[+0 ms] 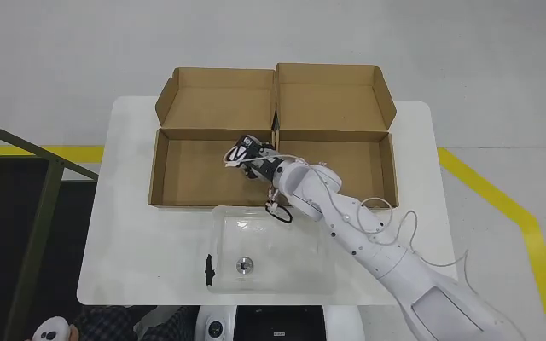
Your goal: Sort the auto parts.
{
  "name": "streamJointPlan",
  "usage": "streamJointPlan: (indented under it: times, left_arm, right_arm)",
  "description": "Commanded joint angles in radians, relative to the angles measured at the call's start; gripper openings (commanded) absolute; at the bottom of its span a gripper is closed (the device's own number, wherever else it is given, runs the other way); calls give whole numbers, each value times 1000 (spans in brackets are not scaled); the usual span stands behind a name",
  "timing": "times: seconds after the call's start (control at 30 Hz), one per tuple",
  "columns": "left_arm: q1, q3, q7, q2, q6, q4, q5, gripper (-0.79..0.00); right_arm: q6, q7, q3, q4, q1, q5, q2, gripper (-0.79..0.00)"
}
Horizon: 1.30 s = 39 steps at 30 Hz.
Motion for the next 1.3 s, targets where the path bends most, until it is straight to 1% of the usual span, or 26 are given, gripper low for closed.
streamJointPlan:
  times: [0.0,0.03,0.2,0.37,0.4,0.47,0.67,0.8,1.0,1.23,1.27]
  left_arm:
    - [0,0,0,0,0,0,0,0]
    - [0,0,0,0,0,0,0,0]
    - [0,0,0,0,0,0,0,0]
    - [0,0,0,0,0,0,0,0]
    - [0,0,0,0,0,0,0,0]
    - [0,0,0,0,0,0,0,0]
    - [0,0,0,0,0,0,0,0]
    - [0,0,0,0,0,0,0,0]
    - [0,0,0,0,0,0,0,0]
    - [0,0,0,0,0,0,0,0]
    - [0,0,0,0,0,0,0,0]
  right_arm:
    - [-8,-2,13,-39,-16,-10,5,-311]
    - [-16,0,22,-71,-33,-18,9,-289]
    - [-65,9,54,-178,-90,-33,24,-243]
    - [-127,16,83,-297,-164,-41,41,-249]
    - [-135,16,85,-313,-175,-40,43,-222]
    - [-154,21,93,-349,-203,-45,49,-191]
    - [-226,23,121,-451,-298,-66,70,-142]
    - [-284,26,142,-510,-370,-93,88,-123]
    - [-355,26,186,-582,-475,-138,117,-123]
    - [-437,30,205,-626,-552,-173,139,-102]
    - [-447,29,206,-629,-558,-177,142,-111]
